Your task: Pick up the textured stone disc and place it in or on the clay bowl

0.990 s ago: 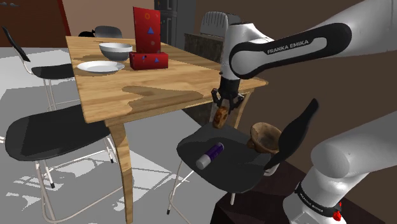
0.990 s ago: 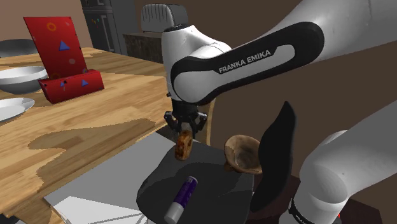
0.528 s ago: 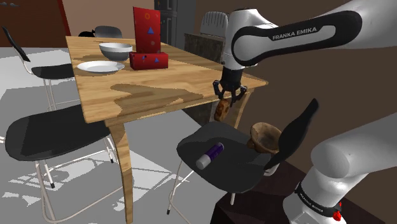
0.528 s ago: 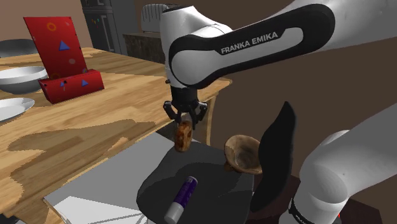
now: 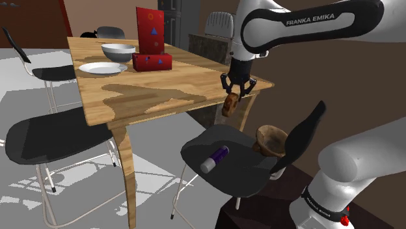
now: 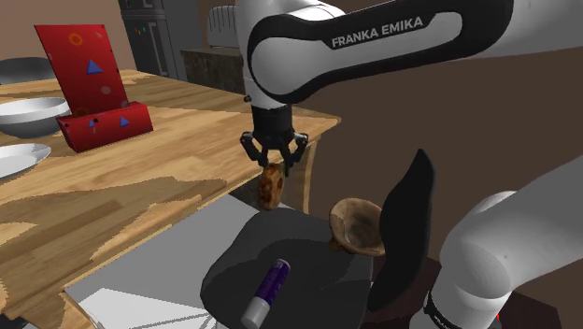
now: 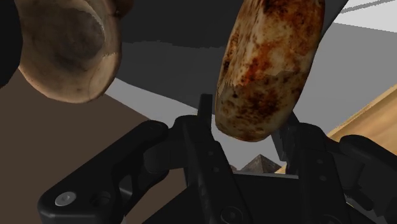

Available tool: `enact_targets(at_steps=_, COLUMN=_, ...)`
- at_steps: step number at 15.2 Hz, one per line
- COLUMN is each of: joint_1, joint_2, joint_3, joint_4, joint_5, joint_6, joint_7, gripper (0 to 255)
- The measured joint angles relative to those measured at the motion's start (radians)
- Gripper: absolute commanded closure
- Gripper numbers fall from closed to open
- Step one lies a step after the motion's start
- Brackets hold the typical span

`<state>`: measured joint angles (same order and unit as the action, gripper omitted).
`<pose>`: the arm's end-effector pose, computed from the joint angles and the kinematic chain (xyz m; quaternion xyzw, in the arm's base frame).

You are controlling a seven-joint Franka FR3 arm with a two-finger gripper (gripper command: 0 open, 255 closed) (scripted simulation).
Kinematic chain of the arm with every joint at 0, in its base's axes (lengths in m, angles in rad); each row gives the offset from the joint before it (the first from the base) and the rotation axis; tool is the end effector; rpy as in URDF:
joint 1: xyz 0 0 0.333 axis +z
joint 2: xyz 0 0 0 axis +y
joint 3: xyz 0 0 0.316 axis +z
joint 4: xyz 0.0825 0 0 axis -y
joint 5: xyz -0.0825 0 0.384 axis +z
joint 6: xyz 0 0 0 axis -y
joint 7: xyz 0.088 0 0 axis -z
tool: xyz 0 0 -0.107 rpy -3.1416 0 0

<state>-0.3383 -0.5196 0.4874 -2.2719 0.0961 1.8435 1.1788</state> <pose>0.4090 0.0941 0.5333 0.8488 -0.5235 0.0589 0.0444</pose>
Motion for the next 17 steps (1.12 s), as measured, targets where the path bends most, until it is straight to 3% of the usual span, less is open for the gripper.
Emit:
enact_targets(at_steps=7, joint_1=0.026, joint_2=-0.235, joint_3=-0.144, joint_4=-0.166, joint_5=0.003, joint_6=-0.070, joint_7=-0.140, gripper=255)
enact_targets(at_steps=15, joint_1=0.020, joint_2=-0.493, joint_3=-0.322, joint_4=-0.279, joint_5=-0.078, joint_6=-0.215, joint_7=-0.297, gripper=255)
enact_targets(at_steps=17, joint_1=0.016, joint_2=-0.541, joint_3=-0.354, joint_4=-0.305, joint_5=-0.075, joint_6=-0.199, joint_7=-0.328, gripper=255)
